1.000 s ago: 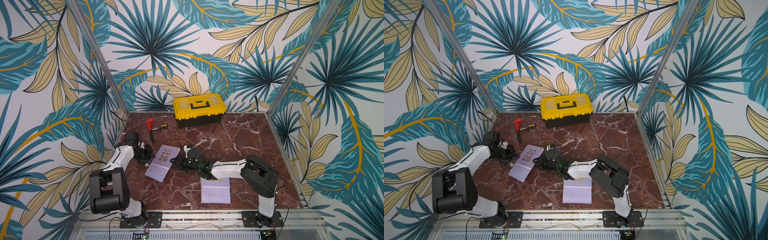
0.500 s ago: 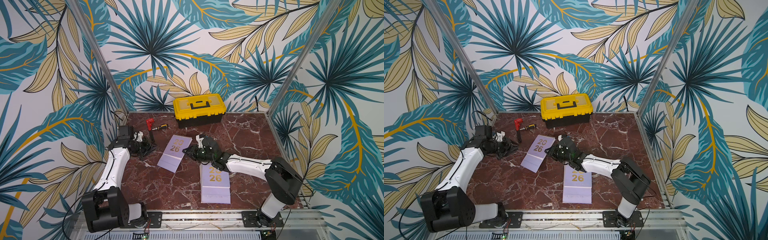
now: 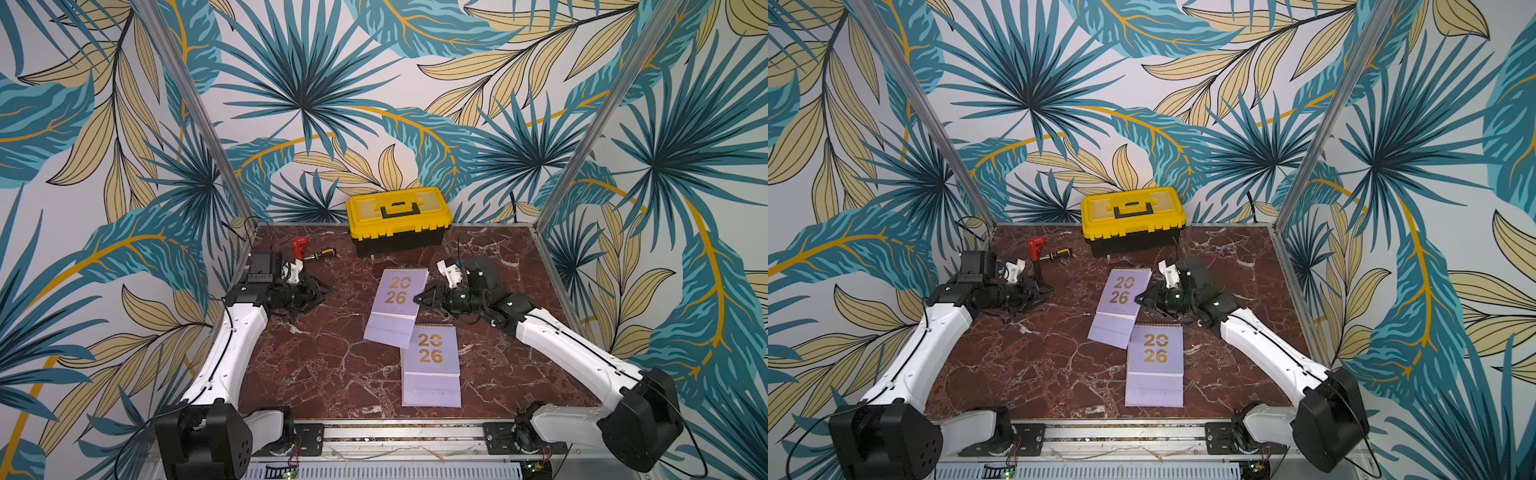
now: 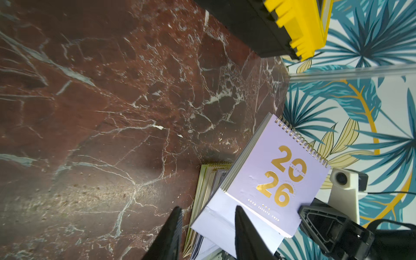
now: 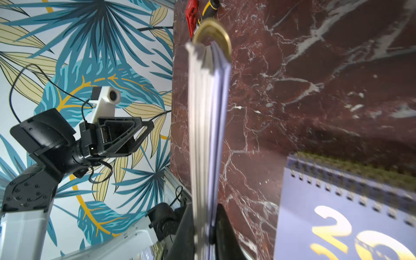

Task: Stack the calendars
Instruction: Place the calendar at the calendar.

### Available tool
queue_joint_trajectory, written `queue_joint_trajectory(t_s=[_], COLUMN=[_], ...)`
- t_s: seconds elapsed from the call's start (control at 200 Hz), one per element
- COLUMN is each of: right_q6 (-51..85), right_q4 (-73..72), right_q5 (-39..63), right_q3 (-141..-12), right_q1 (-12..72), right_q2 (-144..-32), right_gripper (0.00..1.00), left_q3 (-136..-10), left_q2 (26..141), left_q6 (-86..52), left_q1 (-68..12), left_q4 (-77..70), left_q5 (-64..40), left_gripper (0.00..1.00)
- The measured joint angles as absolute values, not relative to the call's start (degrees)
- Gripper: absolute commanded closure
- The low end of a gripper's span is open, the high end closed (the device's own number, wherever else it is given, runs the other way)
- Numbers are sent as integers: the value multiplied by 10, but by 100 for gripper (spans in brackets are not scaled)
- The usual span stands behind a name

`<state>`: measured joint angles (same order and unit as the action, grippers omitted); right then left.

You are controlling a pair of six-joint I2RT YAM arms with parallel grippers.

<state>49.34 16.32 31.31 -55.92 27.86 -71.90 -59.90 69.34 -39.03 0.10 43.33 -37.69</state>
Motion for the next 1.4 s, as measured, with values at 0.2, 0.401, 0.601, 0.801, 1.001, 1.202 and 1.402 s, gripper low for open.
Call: queue_joint_trajectory(t_s=[0.2,0.401,0.601,0.801,1.001,1.202,1.402], right_q6=[432,383,367,366,366,366,368], right_q4=[276,352,389,394,393,392,386], right_q5=[371,425,466,490,506,517,529], right_q3=[-537,-528,-489,-465,-463,-458,-455], right_q1=[210,172,140,130,124,120,114], right_q2=[-654,-606,-560,-533,-528,-527,-521], right_gripper=[100,100,100,100,100,100,100], left_q3=[-549,-501,-446,-429,-429,-411,-408], left_q2=[680,695,729,786,800,815,818], left_q6=[-436,-469,-514,-553,-575,-588,-595], left_q1=[-103,-176,-220,-279,-325,-348,-348], left_q4=[351,234,75,-37,-93,-125,-136], left_q5=[-364,-374,-408,-426,-426,-420,-416], left_gripper=[50,42,40,40,40,40,39])
